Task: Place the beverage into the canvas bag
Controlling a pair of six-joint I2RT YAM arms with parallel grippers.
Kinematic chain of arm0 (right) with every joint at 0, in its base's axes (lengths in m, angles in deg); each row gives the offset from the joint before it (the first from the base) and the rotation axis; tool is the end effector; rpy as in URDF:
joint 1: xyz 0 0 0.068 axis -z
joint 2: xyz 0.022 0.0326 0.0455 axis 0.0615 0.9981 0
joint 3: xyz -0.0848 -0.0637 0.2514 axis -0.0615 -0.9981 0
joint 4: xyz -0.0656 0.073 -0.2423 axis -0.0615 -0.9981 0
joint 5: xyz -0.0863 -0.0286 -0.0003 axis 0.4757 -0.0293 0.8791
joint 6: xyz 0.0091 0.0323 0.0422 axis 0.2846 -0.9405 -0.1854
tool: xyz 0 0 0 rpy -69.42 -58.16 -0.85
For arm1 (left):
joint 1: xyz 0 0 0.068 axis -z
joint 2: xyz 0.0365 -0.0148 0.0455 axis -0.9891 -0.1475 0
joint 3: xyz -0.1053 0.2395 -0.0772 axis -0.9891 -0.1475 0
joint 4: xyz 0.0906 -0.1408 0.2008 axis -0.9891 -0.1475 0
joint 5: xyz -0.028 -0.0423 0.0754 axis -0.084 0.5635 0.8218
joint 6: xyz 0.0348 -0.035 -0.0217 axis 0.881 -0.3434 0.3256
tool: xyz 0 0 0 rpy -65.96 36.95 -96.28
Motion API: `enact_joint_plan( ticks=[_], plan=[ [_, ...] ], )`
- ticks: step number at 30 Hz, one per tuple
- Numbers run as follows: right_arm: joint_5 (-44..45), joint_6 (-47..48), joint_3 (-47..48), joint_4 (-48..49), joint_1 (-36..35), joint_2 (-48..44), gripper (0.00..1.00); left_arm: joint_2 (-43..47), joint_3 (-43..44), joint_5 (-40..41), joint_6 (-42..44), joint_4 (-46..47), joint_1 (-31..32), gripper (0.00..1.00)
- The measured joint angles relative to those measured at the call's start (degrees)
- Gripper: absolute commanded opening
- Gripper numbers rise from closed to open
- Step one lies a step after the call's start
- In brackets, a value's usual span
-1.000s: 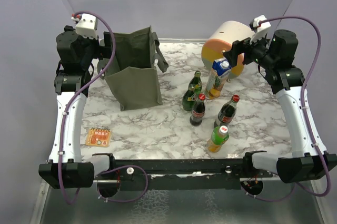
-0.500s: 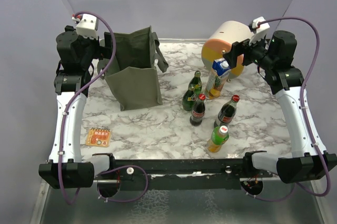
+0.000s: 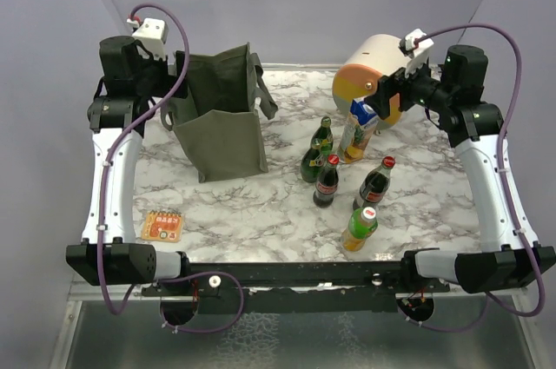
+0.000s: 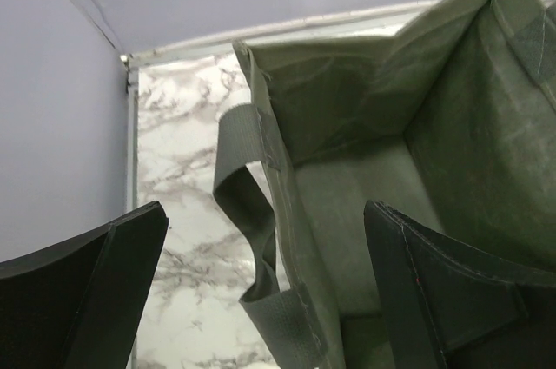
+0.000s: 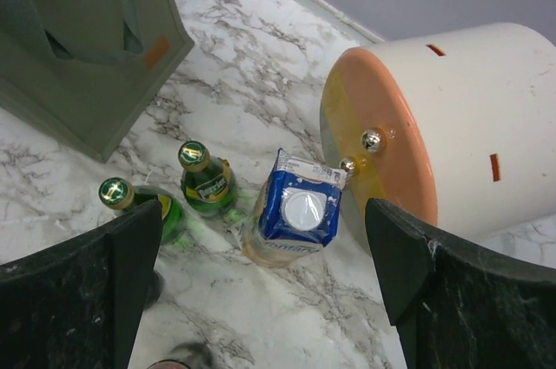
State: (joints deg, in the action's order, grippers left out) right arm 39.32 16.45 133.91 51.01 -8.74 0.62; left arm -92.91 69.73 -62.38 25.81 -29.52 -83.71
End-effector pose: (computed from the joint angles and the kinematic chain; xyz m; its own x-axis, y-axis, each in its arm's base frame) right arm 0.2600 0.0404 0.4378 -0.2857 -0.2231 -0.9320 -0.5818 0.8131 -0.0163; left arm 0.2790 0.0063 0.4603 -0.3000 0.0737 -0.9511 0.1077 0.9932 0.0430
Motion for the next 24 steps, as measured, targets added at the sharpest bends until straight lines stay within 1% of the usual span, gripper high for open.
enact_joint_plan(
  ticks=[7, 11, 15, 20, 24],
  plan=[
    [-4.1, 5.8, 1.4, -6.1, -0.8, 1.5, 0.99, -4.8, 4.3, -1.6, -2.0, -8.2, 0.0, 0.98],
    [-4.8, 9.0, 2.0, -9.6, -1.0, 2.3, 0.99, -7.9, 5.5, -3.0, -3.2, -10.9, 0.1, 0.91],
    [-3.0, 9.9, 2.0, -11.0, -1.1, 2.6, 0.99, -9.2, 5.4, -4.3, -4.5, -12.0, 0.2, 0.70],
    [1.8, 8.4, 2.4, -10.8, -1.2, 4.9, 1.00, -10.1, 5.3, -7.3, -5.7, -12.0, 0.5, 0.56],
    [4.9, 6.6, 3.8, -10.7, -1.2, 11.0, 1.00, -10.1, 4.5, -9.4, -6.2, -11.9, 0.8, 0.43]
  ],
)
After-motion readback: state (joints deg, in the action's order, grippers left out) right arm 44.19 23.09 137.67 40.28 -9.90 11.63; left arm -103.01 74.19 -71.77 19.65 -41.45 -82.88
